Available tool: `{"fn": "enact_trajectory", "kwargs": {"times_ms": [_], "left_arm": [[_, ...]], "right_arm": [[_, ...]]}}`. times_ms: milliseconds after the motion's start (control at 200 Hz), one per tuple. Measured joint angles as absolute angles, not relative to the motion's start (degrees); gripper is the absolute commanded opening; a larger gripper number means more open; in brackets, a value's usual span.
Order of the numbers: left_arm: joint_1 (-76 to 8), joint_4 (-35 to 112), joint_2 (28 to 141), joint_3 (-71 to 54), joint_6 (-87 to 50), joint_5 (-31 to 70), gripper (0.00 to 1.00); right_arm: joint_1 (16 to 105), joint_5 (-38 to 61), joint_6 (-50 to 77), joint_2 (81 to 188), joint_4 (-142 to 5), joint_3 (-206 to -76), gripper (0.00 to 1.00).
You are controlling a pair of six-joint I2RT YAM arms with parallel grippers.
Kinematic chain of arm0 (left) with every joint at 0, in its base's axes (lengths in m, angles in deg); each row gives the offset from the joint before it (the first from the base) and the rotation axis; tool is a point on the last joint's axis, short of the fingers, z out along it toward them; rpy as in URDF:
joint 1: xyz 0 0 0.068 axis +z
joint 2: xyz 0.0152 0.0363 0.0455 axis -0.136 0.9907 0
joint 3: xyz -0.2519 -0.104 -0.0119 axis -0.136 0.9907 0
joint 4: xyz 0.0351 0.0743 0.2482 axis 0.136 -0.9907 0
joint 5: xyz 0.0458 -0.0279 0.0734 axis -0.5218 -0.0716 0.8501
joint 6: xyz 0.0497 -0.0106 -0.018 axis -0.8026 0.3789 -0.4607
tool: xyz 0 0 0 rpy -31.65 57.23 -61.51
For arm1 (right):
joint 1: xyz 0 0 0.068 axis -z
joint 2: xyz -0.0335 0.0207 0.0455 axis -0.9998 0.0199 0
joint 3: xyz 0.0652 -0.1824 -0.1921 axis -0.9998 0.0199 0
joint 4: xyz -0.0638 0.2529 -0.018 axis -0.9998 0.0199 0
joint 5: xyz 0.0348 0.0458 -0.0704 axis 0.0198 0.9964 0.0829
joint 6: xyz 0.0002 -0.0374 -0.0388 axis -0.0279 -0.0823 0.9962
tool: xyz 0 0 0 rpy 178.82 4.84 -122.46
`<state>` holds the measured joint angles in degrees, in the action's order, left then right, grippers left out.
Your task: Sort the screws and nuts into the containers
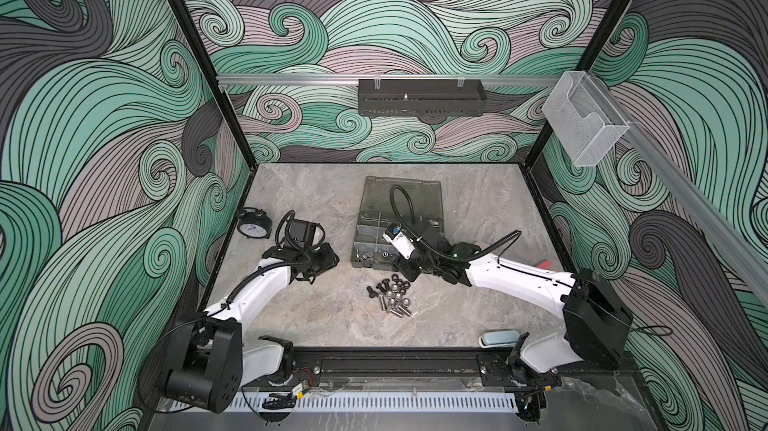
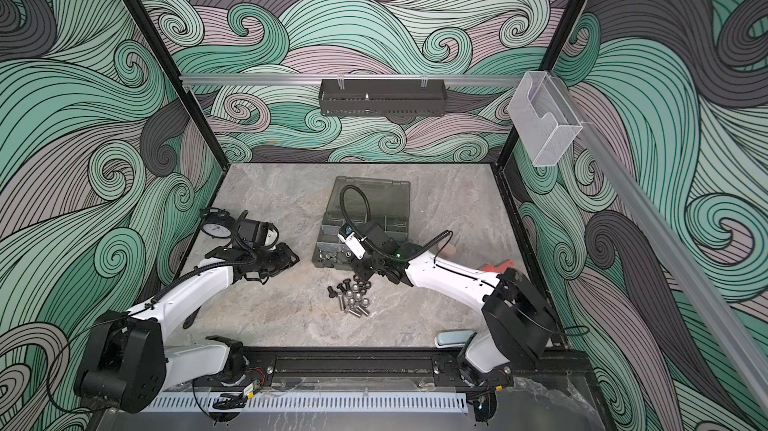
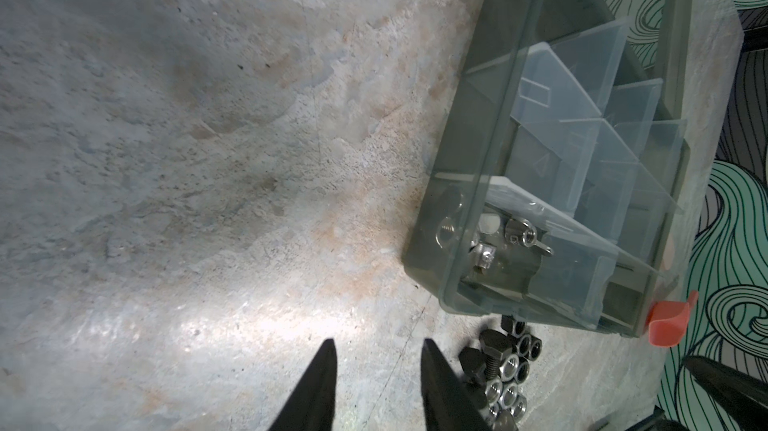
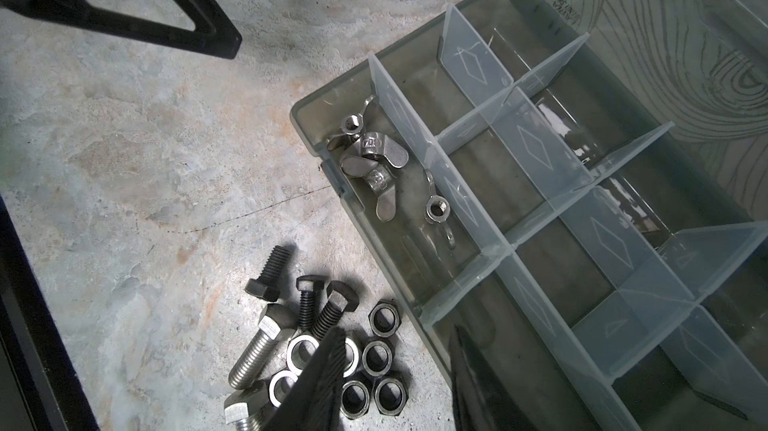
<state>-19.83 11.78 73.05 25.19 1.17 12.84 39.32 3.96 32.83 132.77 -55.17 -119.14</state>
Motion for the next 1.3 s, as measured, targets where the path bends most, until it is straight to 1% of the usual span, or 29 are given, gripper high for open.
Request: {"fn": "enact_trajectory", "kwargs": {"times_ms": [260,435,775,1006,1301], "left_arm": [[-19.85,12.46,74.04,25.21,0.93,9.71,0.39],[-20.79,12.96,74.08,25.34,0.66,8.25,0.40],[-28.92,13.93,75.28,25.84,1.12,7.29,0.42],[-36.44,16.29,81.34,25.84,4.07,6.39,0.43],[-38.86,18.28,88.00,25.58,6.35,5.98,0.43]], "right_arm": [[39.26,4.14,32.24,132.50,-55.32,-118.92,0.44],[39.65,4.27,31.39,129.97,-55.58,-116.95,0.44],[43.67,4.16,30.25,123.15,-54.99,-113.22,0.45],[44.74,3.28,29.81,119.74,-53.79,-110.44,0.45],[45.16,2.80,29.42,117.47,-53.05,-108.39,0.46]]}}
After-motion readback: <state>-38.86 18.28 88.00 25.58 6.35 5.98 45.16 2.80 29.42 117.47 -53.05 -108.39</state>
